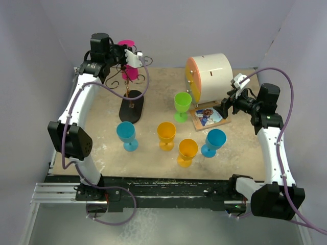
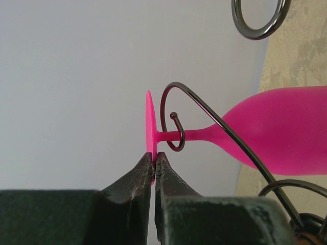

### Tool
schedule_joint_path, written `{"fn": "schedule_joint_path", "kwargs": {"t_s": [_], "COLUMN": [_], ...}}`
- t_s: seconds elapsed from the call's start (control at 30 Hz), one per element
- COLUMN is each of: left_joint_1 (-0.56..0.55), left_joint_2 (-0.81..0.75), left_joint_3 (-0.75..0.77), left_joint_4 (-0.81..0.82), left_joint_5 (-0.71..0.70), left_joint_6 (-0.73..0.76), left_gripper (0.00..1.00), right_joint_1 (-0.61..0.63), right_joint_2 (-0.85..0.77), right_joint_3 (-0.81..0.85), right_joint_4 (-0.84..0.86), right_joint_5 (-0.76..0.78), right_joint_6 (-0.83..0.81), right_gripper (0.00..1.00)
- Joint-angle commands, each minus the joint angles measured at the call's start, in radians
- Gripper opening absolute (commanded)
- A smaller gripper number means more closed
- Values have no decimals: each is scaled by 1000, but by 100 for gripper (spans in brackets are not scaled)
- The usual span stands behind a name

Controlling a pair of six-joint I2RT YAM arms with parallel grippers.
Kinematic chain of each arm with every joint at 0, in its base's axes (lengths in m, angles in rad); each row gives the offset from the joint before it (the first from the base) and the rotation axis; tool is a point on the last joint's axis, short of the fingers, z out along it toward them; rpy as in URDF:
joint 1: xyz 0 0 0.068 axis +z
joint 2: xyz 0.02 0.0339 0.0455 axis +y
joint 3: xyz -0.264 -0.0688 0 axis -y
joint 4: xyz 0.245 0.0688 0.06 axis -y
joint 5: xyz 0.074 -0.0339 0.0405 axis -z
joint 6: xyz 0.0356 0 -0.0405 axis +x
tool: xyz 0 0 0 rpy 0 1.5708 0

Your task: Place the wine glass upside down on the wine glass rack

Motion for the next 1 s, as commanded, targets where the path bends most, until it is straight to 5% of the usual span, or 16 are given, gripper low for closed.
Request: {"fn": "schedule_joint_path", "kwargs": {"t_s": [0.0,0.97], "left_joint_1": [12,19], "left_joint_2": [-60,-121], "left_joint_3": [-1,-72], "left_joint_4": [17,12], "left_joint_5": [6,-11], "left_joint_6": [-13,15], "left_gripper": [10,26], "right_joint_1": [-4,-4], "right_joint_2": [-2,-1], "right_joint_3": [0,1], "right_joint_4": [32,32], "right_joint_5": [-5,1], "right_joint_6": [-13,-16], "right_gripper": [100,100]}}
